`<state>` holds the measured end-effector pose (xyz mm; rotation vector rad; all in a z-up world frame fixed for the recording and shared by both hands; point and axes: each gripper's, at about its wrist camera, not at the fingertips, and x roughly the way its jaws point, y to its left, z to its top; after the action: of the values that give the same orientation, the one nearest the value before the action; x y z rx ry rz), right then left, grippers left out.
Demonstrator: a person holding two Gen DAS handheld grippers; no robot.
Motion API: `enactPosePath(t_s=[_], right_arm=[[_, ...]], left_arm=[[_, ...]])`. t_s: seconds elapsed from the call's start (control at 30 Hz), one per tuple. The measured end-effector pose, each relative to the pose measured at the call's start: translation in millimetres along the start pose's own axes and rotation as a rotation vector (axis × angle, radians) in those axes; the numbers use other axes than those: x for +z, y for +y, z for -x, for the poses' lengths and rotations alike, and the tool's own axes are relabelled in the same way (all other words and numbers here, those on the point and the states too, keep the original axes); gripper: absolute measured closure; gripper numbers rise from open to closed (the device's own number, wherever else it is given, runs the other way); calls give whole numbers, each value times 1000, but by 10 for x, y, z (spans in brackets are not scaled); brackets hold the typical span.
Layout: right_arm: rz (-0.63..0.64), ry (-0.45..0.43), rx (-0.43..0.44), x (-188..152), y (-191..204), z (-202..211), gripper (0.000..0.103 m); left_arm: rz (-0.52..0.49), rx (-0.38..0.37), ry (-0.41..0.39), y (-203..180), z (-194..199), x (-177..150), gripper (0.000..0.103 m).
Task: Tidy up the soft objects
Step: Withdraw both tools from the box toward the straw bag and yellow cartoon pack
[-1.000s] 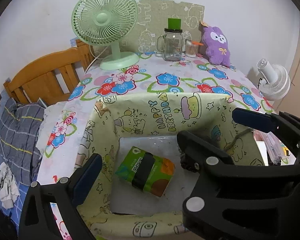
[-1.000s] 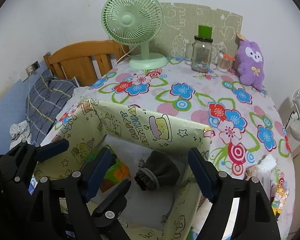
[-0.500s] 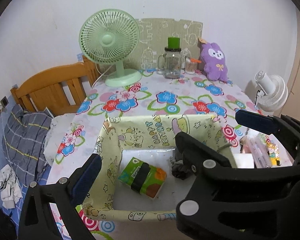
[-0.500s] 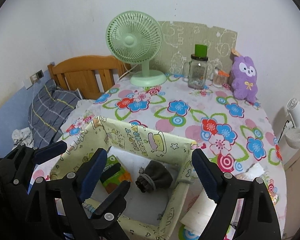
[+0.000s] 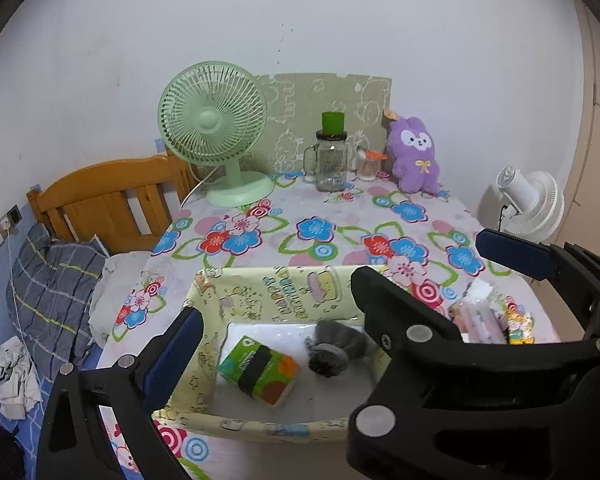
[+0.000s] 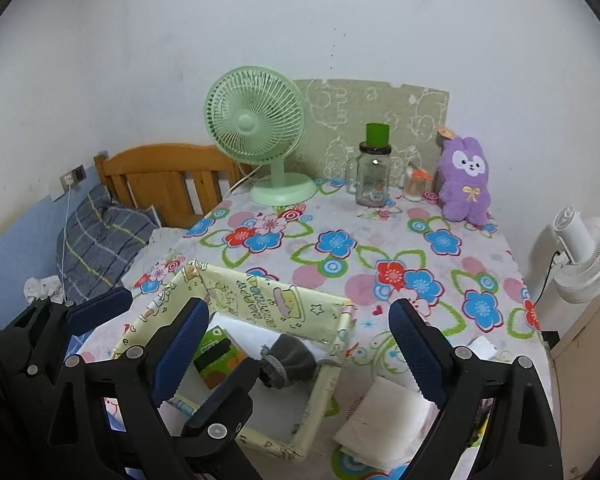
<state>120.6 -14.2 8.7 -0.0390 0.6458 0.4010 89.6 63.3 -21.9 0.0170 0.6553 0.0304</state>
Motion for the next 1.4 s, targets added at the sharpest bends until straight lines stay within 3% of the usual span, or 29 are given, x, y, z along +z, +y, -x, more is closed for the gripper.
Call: enactPosePath(t_s=[0.5,0.9,1.4], right_arm=[[-16,-109,-68,-35,-392,516,5],[-58,-139,-112,-266,-798,749,4],[-103,-137,-165,-595,-1226,798,4]], left_arm=[[-14,-31,-93,-468,297,61,1],[-42,-65,-122,-969,330,-36,1],[-61,-132,-86,-1429,117,-223,1]])
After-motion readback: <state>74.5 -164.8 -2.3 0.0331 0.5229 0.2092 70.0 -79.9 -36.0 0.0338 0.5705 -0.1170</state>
